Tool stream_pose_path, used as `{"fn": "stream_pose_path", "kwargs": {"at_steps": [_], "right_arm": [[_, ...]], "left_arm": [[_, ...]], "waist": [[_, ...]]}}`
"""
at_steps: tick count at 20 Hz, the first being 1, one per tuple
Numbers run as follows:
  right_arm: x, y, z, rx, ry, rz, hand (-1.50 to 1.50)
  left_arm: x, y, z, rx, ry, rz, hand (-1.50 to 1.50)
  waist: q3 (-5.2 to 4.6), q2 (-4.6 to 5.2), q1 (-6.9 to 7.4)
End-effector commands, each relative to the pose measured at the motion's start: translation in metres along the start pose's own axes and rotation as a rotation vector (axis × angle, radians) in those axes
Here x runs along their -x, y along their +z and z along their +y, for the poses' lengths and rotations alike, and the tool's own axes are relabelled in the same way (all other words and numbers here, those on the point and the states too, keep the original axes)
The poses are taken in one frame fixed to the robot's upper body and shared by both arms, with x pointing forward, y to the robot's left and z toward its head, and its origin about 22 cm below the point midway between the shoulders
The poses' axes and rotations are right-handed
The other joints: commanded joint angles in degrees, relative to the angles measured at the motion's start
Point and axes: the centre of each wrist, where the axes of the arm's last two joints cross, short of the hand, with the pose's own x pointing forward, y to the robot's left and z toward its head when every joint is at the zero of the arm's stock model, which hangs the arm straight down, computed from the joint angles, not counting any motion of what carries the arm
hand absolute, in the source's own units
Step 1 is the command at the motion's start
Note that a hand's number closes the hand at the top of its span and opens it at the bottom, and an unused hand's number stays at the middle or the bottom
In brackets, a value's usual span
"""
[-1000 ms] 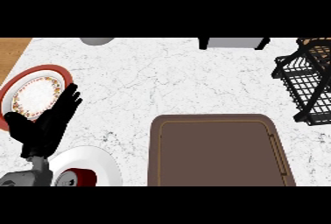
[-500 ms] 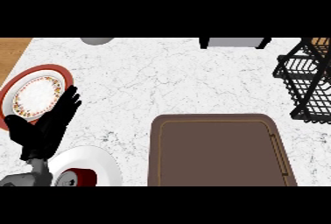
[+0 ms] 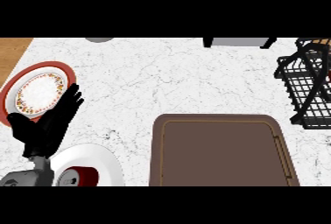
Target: Pick the bell pepper from the tray and place it in the tiered basket
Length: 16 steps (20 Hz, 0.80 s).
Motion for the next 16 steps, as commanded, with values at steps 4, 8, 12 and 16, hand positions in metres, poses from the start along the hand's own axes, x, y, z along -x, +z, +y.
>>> {"fn": "stream_pose_path", "kwargs": {"at_steps": [4,8,12,16], "right_arm": [[-0.028,0.034,-0.063,0.207,-0.053,0.002,-1.50],[-0.040,0.054,-0.089,0.264,-0.047,0.004,-1.50],[-0.051,0.070,-0.107,0.282,-0.031,-0.015,-1.50],[-0.061,0.083,-0.122,0.287,-0.029,-0.019,-1.50]], "left_arm": [[0.011,0.000,-0.009,0.013,-0.010,-0.015,0.00],[-0.002,0.000,-0.001,-0.004,0.002,-0.020,0.00],[-0.014,-0.007,-0.009,0.011,0.010,-0.036,0.00],[0.002,-0.003,-0.006,0.008,0.004,-0.009,0.00]], "waist": [[0.23,0.80,0.61],[0.42,1.02,1.08],[0.61,1.23,0.86],[0.67,1.41,1.02]]}}
